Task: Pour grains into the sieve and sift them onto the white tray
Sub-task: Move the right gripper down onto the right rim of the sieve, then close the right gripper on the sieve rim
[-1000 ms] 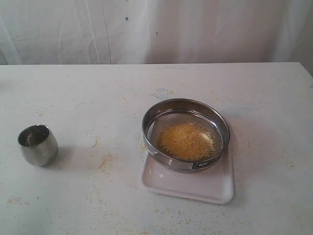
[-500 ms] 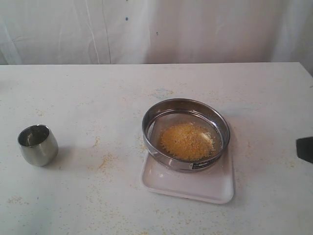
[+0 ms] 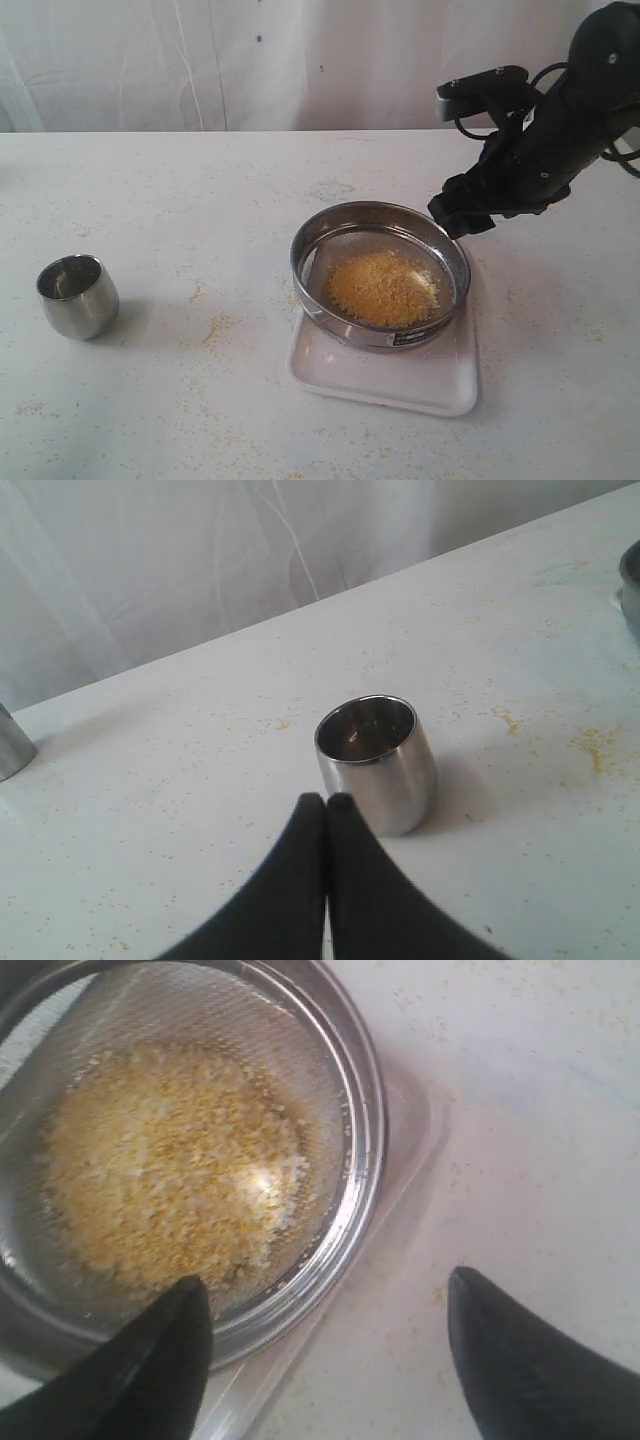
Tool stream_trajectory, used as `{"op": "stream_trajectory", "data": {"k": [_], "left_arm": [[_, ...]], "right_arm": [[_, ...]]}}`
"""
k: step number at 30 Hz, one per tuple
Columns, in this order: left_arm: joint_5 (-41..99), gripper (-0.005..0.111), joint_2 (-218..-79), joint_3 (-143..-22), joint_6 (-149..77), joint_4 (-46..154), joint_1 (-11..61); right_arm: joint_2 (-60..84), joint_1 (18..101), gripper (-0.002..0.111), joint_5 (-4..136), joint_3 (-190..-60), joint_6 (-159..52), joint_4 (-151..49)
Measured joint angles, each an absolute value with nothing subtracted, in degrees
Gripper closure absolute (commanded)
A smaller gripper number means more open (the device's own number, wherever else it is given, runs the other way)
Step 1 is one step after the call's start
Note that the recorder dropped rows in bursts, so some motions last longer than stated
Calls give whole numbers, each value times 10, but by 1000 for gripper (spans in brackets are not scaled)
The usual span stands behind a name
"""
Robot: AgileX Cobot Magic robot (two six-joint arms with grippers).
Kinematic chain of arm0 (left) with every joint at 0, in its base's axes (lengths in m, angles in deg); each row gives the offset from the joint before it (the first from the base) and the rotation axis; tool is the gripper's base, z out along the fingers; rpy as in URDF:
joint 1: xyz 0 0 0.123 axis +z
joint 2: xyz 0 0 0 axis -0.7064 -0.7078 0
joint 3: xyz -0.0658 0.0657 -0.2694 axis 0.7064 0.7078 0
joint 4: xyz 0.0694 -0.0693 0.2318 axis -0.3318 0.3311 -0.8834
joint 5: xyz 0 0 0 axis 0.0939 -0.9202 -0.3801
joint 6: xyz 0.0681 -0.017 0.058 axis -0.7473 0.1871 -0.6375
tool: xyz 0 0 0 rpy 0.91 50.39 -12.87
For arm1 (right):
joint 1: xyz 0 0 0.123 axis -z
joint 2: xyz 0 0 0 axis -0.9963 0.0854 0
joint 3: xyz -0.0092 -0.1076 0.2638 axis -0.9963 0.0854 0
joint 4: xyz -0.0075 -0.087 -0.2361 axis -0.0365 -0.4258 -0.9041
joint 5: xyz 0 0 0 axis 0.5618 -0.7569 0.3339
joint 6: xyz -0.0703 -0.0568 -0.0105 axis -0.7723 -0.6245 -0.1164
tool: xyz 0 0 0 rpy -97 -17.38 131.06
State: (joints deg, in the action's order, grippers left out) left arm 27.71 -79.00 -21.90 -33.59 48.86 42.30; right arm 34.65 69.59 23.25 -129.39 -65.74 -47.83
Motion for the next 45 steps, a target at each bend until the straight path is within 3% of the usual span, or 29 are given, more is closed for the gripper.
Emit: {"op": "stream_trajectory", "data": {"k": [8,18,30,38,45], "left_arm": [[277,107,-790,-219,-336,489,423],[277,107,-790,-219,-336,489,423],[277,107,-790,-219,-336,489,423],[277,107,-790,-219,-336,489,423],[277,107,-790,-219,-336,489,423]], "right_arm": [[513,723,51,188,-1438,-695,-415],[595,723,53,184,-1476,-715,-406],[630,723,74,205,-1476,-715,-406],[634,724,108,211,-1485,-713,-399],[639,725,108,150,-1516,-705,-402]]}}
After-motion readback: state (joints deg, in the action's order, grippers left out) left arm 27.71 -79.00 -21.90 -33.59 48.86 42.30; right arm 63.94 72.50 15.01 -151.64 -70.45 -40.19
